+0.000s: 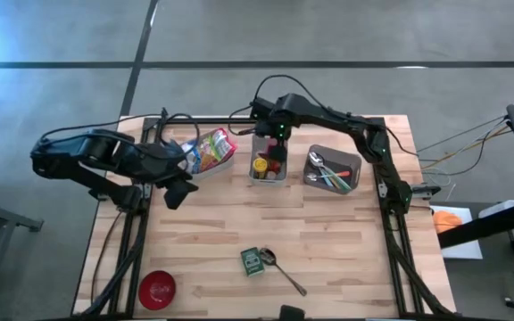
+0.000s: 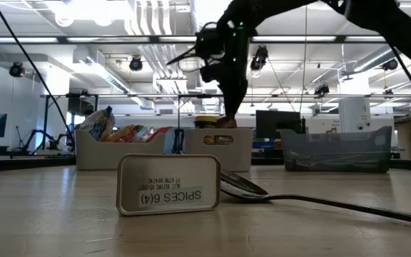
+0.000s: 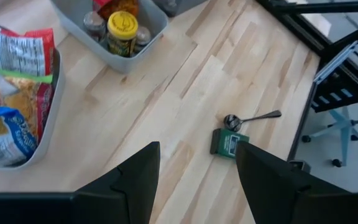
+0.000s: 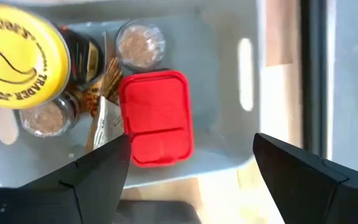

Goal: Pick & Place Food Item
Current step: Put the black spoon into the black bin

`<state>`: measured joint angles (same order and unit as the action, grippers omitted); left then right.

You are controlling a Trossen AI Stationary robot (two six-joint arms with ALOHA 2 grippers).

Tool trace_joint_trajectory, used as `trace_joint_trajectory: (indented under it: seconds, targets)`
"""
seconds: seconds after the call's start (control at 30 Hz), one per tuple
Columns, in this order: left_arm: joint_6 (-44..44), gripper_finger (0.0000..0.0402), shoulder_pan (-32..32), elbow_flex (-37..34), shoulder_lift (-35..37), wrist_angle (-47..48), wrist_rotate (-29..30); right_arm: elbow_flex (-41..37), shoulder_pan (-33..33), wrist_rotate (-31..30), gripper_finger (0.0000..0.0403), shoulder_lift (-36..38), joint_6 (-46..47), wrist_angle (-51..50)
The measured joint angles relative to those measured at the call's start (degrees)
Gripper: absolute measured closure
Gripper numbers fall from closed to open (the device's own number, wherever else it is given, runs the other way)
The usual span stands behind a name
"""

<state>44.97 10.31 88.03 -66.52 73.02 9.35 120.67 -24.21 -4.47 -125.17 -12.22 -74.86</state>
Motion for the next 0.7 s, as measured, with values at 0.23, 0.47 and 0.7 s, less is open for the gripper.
trace_joint_trajectory:
  seconds: [0.23,0.47,0.7]
  targets:
    - [2.01,0.0190,0.00,-1.47,-0.01,-0.99,-0.02,0.06,1.37,1.28,0.0067,5.73,22.09,-4.60]
    - [2.02,0.0190,0.00,-4.60,-0.03,-4.32,-1.70,0.00,9.99,1.51,0.0067,12.23,28.92,-5.78]
    - [2.01,0.0190,0.00,-8.60,-1.05,-7.68,-4.02,-1.75,21.63,1.46,0.0067,17.24,34.27,-5.74]
